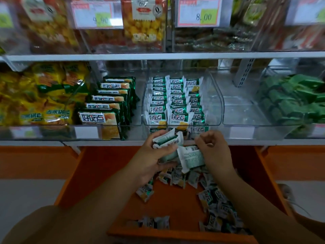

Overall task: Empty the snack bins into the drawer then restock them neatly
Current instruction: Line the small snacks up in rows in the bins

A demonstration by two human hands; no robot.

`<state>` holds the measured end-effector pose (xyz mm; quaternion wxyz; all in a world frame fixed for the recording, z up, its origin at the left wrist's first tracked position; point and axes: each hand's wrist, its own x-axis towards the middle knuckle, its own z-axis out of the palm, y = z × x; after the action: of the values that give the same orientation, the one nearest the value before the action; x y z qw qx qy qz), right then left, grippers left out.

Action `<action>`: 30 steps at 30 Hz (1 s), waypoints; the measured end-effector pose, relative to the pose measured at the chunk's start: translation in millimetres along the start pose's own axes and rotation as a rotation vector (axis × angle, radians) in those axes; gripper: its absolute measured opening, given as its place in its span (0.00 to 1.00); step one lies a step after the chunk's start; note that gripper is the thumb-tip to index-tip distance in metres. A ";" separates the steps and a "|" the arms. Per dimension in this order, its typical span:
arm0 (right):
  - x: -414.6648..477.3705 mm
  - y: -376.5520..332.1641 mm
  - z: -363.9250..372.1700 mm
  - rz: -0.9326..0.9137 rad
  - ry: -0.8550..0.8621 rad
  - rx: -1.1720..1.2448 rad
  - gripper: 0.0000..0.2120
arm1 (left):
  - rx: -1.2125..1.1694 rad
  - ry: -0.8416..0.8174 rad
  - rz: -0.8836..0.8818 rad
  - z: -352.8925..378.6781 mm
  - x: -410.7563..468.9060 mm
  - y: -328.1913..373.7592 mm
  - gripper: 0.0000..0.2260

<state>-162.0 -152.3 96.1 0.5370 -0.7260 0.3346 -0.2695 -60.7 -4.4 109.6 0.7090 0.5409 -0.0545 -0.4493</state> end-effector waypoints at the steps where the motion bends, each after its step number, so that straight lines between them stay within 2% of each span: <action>1: -1.5 -1.3 3.8 -0.011 0.016 0.002 0.06 | 0.012 0.002 0.003 0.5 1.1 -1.5 0.27; 5: -9.7 -2.6 11.8 -0.094 -0.033 0.003 0.03 | 0.068 0.050 0.033 -1.3 8.7 -1.9 0.27; 7: -14.1 1.2 7.4 -0.126 -0.151 0.027 0.03 | 0.057 0.075 0.043 -5.3 12.3 3.0 0.26; 9: -18.0 8.3 -1.3 -0.175 -0.319 0.039 0.14 | 0.031 0.082 0.046 -8.2 15.6 9.6 0.25; 12: -20.3 13.8 -11.4 -0.354 -0.489 -0.192 0.29 | -0.008 0.093 0.062 -8.5 20.0 16.7 0.24; 14: -14.2 10.4 -11.9 -0.533 -0.438 -0.374 0.34 | -0.029 0.086 0.053 -6.4 21.6 19.5 0.24; 17: 2.9 0.5 -13.4 -0.664 -0.341 -0.423 0.30 | -0.052 0.059 0.045 -4.1 22.3 21.9 0.26; 19: 7.1 -12.3 -15.3 -0.568 -0.386 -0.348 0.23 | -0.063 0.061 0.083 -5.1 22.1 25.3 0.25; 21: 5.3 -20.2 -16.4 -0.349 -0.416 -0.178 0.18 | -0.071 0.075 0.132 -8.2 21.3 29.8 0.23; 23: 3.9 -22.6 -15.7 -0.193 -0.391 -0.059 0.17 | -0.071 0.069 0.163 -10.6 19.5 33.5 0.24; 25: 4.1 -27.5 -14.4 -0.116 -0.383 -0.034 0.19 | -0.063 0.050 0.183 -10.0 17.4 34.6 0.26; 30: 5.0 -30.8 -8.3 -0.006 -0.454 0.004 0.05 | 0.021 0.000 0.180 -2.4 13.4 30.1 0.29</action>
<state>-159.1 -155.0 128.1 0.5992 -0.7679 0.2022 -0.1016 -34.0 -11.6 127.7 0.7407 0.5411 -0.1076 -0.3834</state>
